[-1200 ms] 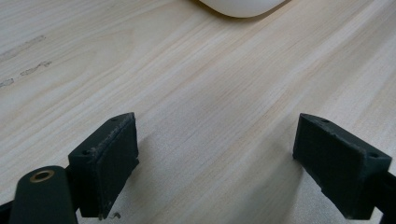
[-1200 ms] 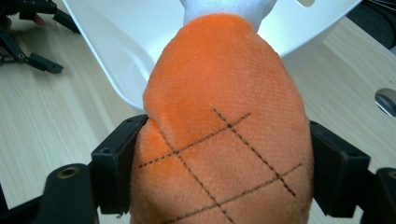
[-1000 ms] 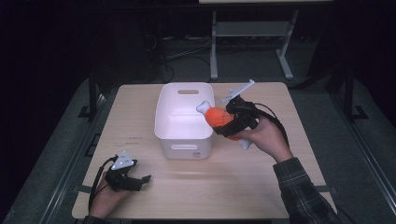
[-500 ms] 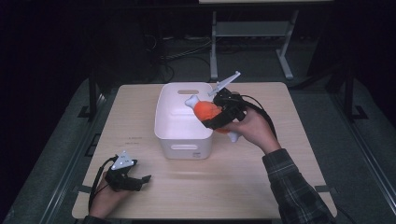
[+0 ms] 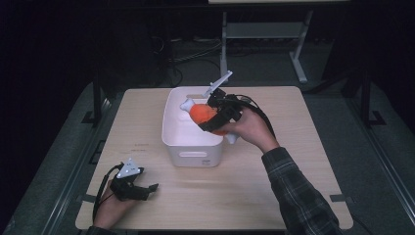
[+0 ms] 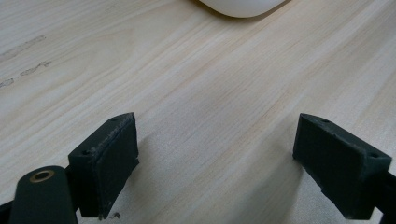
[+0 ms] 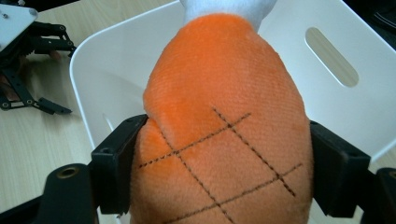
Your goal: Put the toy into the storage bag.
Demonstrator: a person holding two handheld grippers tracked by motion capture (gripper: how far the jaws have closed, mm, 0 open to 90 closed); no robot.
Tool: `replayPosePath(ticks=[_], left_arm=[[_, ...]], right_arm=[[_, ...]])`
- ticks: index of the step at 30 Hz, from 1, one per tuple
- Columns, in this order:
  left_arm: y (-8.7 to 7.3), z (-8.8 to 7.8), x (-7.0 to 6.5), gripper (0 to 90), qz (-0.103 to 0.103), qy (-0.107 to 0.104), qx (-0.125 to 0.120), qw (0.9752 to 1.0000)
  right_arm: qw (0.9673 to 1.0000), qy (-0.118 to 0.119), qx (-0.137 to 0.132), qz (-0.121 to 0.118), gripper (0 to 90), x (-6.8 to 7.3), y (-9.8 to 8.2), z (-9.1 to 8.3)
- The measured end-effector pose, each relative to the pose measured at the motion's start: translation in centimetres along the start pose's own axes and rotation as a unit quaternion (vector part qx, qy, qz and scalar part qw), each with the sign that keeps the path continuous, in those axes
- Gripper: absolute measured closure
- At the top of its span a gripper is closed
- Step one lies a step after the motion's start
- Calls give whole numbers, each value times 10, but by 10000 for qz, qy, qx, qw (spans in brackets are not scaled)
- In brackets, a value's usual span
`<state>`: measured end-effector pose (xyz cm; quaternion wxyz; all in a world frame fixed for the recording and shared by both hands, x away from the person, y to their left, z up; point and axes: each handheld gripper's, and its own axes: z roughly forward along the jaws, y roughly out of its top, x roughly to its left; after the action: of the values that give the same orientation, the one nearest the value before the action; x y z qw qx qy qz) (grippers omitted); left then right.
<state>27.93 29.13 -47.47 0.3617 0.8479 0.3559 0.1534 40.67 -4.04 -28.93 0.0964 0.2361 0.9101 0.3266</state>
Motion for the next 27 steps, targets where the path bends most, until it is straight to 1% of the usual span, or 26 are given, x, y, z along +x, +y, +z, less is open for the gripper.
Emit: replayPosePath(ticks=[8, 15, 16, 18, 23, 27], left_arm=[[0, 0, 0, 131, 4, 0, 3, 10000], [0, 0, 0, 131, 12, 2, 10, 10000], [0, 0, 0, 131, 15, 1, 12, 10000], [0, 0, 0, 131, 11, 2, 9, 10000], [0, 0, 0, 131, 7, 1, 6, 10000], [0, 0, 0, 131, 5, 3, 2, 10000]], right_arm=[[9999, 118, 0, -49, 220, 1, 12, 12], [9998, 166, 60, -114, 220, 5, 21, 21], [9996, 192, 107, -149, 220, 6, 23, 25], [9996, 196, 109, -155, 220, 7, 24, 26], [9993, 274, 175, -199, 219, 9, 28, 36], [9991, 290, 224, -218, 218, 10, 29, 42]])
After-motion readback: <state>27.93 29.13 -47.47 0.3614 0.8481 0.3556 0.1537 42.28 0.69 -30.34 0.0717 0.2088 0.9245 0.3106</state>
